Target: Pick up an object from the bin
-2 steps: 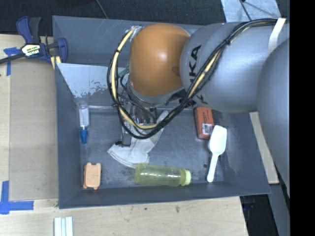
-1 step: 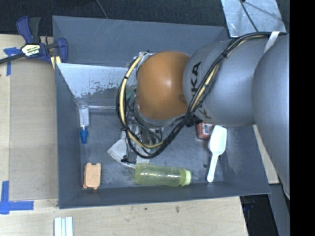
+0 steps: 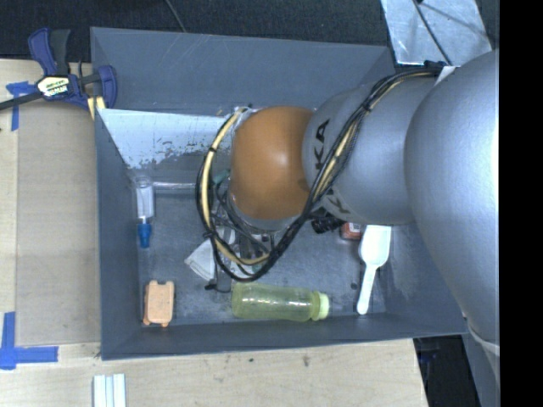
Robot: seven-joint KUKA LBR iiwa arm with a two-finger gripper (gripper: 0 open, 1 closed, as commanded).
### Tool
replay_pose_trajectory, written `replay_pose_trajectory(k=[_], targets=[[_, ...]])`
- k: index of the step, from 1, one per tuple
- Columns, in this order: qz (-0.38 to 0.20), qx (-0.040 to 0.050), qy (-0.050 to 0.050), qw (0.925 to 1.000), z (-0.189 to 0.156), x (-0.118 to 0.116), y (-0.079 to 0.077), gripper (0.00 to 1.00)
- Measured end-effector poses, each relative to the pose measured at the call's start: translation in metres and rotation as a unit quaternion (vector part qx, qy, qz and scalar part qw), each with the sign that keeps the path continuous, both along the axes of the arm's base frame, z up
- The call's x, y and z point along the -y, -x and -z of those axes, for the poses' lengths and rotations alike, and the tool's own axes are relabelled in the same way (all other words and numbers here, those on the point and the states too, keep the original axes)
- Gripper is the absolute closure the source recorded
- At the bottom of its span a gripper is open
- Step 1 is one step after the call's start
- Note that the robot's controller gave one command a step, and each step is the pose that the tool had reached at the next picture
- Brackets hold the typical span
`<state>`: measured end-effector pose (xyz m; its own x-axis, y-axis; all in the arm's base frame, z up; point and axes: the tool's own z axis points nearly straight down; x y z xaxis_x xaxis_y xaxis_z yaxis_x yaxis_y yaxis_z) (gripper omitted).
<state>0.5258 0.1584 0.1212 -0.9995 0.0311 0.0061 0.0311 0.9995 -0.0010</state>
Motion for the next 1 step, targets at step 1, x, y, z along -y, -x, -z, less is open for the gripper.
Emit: replay_pose_trajectory(k=[1], targets=[[-0.012, 0.0052, -0.001, 0.9999, 0.0245, 0.0217, -0.0164, 0.00]])
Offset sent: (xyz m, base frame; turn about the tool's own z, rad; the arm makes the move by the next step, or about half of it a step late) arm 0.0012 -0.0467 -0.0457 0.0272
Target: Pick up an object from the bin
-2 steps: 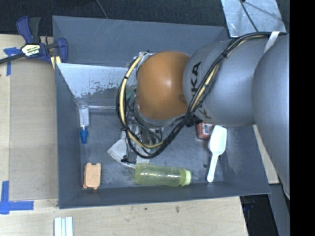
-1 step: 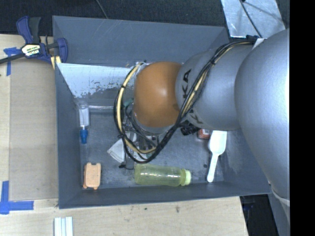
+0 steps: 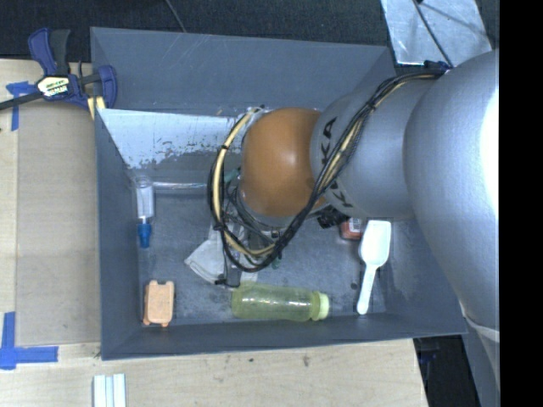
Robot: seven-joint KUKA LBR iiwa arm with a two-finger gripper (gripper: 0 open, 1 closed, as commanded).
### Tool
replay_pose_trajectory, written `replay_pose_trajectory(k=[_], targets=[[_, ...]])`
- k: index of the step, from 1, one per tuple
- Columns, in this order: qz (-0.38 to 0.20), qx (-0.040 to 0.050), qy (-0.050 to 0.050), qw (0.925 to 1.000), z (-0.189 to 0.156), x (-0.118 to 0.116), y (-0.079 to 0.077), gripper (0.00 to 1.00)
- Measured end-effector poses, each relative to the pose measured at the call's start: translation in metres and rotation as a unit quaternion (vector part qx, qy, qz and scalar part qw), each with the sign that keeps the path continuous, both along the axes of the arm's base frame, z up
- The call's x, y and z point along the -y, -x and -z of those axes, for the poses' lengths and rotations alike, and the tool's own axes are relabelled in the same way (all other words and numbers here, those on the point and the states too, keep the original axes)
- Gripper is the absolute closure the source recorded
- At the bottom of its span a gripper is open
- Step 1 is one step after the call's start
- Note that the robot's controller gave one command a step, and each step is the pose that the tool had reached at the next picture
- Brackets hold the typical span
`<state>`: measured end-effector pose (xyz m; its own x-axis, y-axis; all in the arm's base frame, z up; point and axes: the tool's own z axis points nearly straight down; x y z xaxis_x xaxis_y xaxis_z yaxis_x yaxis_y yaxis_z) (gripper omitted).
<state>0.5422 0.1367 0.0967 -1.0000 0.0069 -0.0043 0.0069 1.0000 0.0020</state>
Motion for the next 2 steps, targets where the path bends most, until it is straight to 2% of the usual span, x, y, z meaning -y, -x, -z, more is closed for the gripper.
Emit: replay_pose_trajectory(k=[1, 2], targets=[[0.026, 0.0015, 0.000, 0.9997, 0.0194, 0.0247, 0.0130, 1.00], [0.026, 0.0015, 0.000, 0.9997, 0.0195, 0.0247, 0.0130, 1.00]])
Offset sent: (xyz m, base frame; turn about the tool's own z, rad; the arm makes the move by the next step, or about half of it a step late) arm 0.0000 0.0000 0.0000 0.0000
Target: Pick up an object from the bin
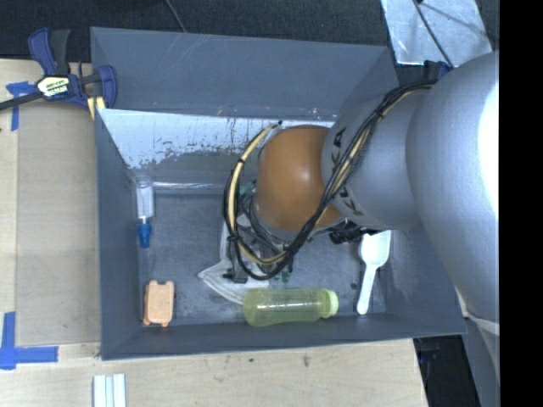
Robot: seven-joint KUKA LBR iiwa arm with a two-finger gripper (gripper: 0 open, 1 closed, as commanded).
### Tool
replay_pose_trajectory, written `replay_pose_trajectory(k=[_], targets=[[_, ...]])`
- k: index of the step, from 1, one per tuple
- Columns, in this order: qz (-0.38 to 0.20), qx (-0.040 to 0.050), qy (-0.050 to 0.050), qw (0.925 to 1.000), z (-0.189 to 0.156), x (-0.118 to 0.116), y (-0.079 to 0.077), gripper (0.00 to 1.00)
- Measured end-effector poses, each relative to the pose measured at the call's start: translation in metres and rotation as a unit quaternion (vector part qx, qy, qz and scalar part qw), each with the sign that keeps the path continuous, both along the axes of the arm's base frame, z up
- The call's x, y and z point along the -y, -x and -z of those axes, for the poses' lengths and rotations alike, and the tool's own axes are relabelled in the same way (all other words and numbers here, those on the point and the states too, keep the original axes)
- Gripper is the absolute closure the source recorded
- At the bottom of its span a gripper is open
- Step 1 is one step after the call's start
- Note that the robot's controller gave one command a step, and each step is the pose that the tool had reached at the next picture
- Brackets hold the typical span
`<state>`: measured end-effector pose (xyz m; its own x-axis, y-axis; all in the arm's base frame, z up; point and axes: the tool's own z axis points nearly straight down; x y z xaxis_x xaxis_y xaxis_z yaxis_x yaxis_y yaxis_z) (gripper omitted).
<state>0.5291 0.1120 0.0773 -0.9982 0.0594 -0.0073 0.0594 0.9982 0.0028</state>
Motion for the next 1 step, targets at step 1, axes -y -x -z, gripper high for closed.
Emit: replay_pose_trajectory(k=[1], targets=[[-0.015, -0.0032, 0.001, 0.9999, -0.1365, -0.0212, 0.0079, 1.00]])
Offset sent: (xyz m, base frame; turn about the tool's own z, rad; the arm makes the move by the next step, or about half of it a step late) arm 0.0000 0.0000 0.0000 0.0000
